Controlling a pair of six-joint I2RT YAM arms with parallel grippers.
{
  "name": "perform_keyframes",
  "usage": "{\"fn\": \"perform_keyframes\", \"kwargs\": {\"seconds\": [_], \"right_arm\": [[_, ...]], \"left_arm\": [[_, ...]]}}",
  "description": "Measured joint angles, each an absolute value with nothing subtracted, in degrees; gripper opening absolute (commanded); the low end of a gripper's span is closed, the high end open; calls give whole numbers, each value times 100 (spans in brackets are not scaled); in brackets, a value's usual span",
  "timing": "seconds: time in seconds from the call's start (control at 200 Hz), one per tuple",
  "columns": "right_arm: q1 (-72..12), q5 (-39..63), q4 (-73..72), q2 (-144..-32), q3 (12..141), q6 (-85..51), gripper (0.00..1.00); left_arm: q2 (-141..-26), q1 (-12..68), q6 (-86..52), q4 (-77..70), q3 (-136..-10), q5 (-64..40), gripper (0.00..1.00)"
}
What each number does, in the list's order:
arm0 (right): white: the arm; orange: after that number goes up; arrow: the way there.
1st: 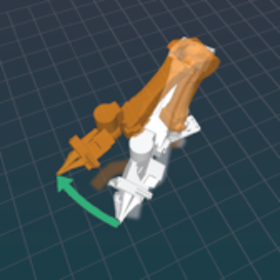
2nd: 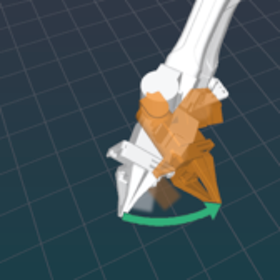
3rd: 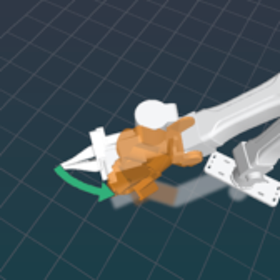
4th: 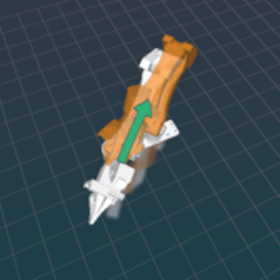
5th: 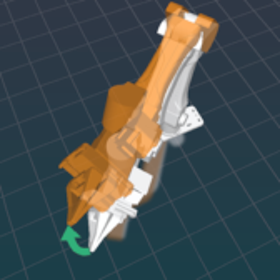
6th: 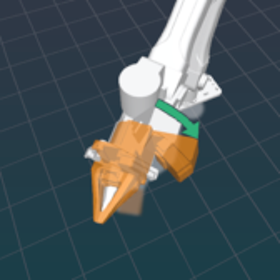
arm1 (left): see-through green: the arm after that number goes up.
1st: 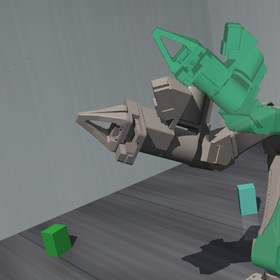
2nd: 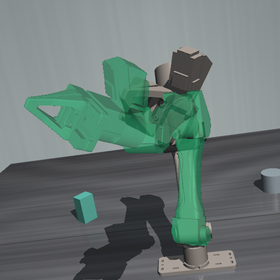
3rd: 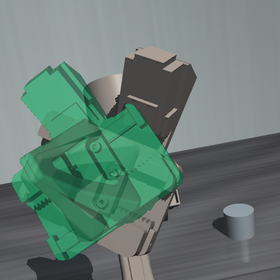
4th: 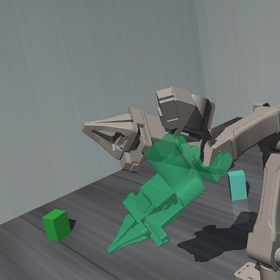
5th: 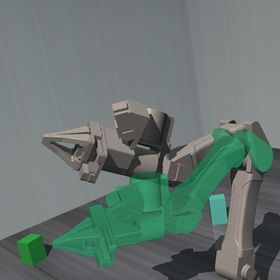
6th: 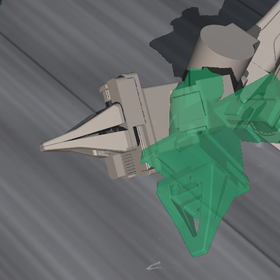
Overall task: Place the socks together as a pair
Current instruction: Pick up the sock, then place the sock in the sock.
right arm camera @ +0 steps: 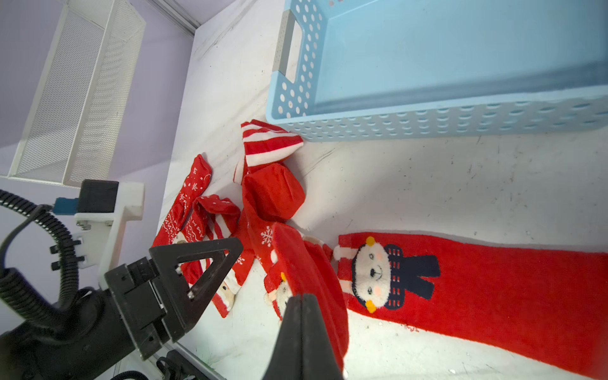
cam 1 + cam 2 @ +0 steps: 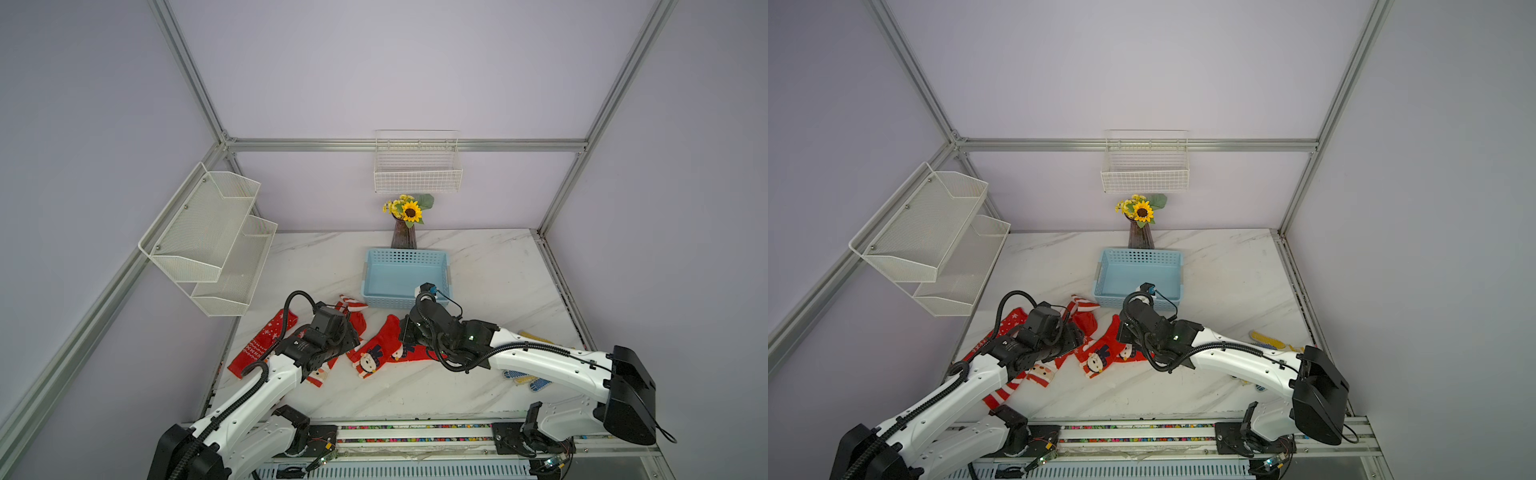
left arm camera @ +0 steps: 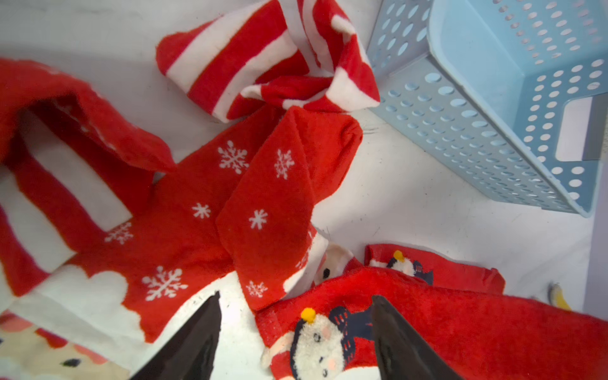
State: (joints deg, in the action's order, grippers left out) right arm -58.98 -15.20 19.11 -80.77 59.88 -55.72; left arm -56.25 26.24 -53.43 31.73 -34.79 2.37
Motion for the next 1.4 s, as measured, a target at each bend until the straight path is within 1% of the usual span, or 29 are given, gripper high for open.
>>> {"fn": "perform_keyframes", "kwargs": {"seconds": [0.13, 0.215, 0.47, 0.605, 0.805, 0.885, 1.035, 1.175, 1.265, 1.36, 1.4], "right_arm": [[-5898, -1555, 1911, -8044, 5961, -5649, 0], [-5898, -1562, 1903, -8029, 5927, -5684, 0], [-5898, -1564, 1890, -8012, 5771, -5811, 0], [-5898, -1562, 1855, -8012, 5749, -5822, 0], [-5898, -1559, 1822, -8012, 5730, -5830, 0], [-5898, -1559, 1806, -8012, 5730, -5833, 0], [-5896, -1559, 1802, -8012, 5730, -5846, 0], [-5896, -1559, 1769, -7996, 5697, -5857, 0], [-5896, -1564, 1747, -7852, 5559, -5876, 0], [-5896, -1581, 1719, -7629, 5439, -5874, 0], [-5896, -1599, 1710, -7533, 5402, -5867, 0]], "left_arm": [[-5494, 2683, -5450, 3083, -3378, -36, 60], [-5485, 2762, -5511, 3085, -3269, -189, 60], [-5616, 3389, -5787, 3083, -2910, -281, 57], [-5736, 3426, -5898, 3057, -2711, -281, 57], [-5977, 3433, -6047, 2832, -2512, -336, 51], [-6064, 3433, -6088, 2604, -2488, -414, 46], [-6141, 3454, -6117, 2436, -2471, -454, 30], [-6141, 3457, -6088, 2394, -2462, -489, 17], [-6141, 3457, -6045, 2386, -2462, -541, 10], [-6136, 3457, -5979, 2399, -2467, -626, 0], [-6125, 3457, -5911, 2445, -2480, -683, 0]]}}
